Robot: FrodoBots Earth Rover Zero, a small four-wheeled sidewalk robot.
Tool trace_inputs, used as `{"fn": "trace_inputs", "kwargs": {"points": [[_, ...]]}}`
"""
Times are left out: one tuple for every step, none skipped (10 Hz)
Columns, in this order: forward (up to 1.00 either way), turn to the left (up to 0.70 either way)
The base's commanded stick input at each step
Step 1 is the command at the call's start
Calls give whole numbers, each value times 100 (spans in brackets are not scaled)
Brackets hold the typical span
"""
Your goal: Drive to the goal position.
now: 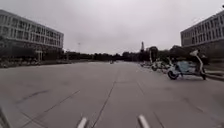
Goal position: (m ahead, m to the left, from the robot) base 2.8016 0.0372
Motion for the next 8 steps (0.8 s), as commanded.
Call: {"fn": "trace_inputs", "kwargs": {"points": [[70,0],[70,0],[70,0],[70,0],[70,0],[70,0],[70,0],[70,0]]}}
